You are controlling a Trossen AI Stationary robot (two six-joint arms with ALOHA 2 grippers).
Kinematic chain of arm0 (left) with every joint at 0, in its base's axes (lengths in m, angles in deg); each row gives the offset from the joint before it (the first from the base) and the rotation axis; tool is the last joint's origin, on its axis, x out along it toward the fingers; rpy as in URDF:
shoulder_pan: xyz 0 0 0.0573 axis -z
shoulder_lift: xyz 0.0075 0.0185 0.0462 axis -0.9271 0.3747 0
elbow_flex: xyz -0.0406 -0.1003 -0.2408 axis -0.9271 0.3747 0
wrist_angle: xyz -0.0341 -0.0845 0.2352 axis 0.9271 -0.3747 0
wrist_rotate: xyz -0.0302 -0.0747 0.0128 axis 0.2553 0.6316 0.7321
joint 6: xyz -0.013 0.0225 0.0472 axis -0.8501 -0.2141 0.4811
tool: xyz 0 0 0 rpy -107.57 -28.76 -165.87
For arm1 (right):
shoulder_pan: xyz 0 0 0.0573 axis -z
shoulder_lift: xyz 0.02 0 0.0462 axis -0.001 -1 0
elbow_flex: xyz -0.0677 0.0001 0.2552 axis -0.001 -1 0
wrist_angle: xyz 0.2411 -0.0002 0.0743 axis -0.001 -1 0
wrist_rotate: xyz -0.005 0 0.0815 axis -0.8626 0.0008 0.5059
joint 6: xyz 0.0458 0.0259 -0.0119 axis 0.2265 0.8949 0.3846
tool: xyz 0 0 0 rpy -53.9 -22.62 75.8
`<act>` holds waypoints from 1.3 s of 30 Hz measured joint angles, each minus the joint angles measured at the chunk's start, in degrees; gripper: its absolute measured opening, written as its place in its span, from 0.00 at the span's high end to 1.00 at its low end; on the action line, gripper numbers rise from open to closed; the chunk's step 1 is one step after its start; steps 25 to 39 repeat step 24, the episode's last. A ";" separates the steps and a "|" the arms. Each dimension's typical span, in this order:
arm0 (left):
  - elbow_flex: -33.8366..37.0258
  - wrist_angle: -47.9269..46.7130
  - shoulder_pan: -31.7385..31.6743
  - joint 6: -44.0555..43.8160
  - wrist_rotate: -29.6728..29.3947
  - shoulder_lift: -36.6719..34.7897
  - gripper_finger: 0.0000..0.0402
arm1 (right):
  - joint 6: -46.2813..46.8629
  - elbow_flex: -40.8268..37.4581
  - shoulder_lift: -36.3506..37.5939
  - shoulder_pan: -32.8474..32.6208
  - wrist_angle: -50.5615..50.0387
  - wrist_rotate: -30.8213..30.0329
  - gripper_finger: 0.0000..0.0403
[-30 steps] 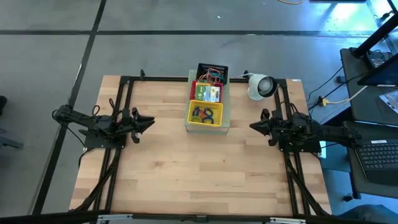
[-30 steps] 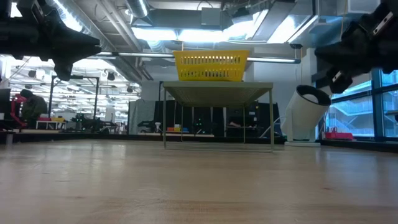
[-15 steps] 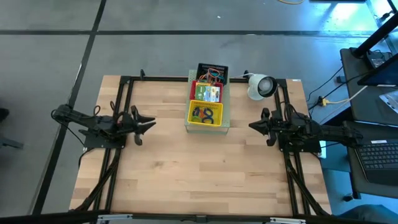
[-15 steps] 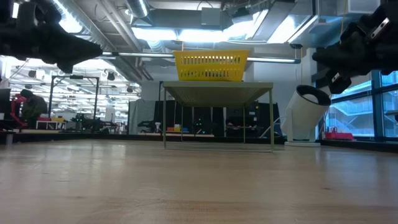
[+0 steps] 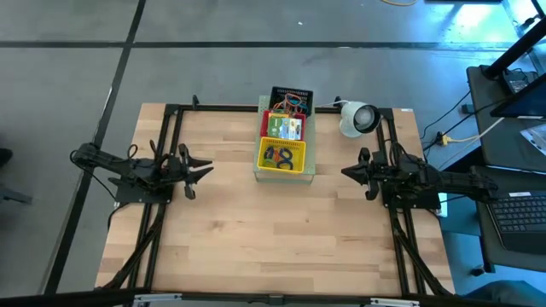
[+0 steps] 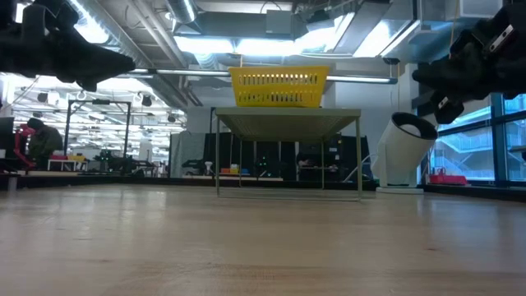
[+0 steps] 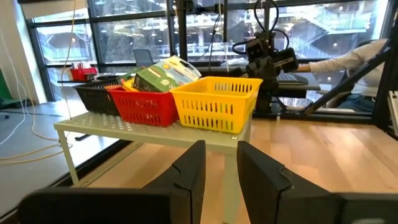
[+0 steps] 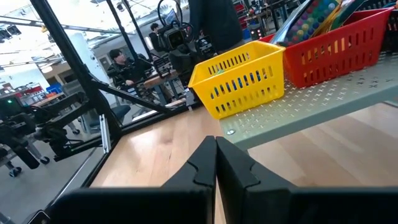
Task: Pick & Place Office Desk Supplies
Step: Return to Home Position
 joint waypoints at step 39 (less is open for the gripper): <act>-0.02 0.51 0.00 -0.01 0.00 0.00 0.79 | 0.17 0.00 0.00 0.00 0.00 0.00 0.98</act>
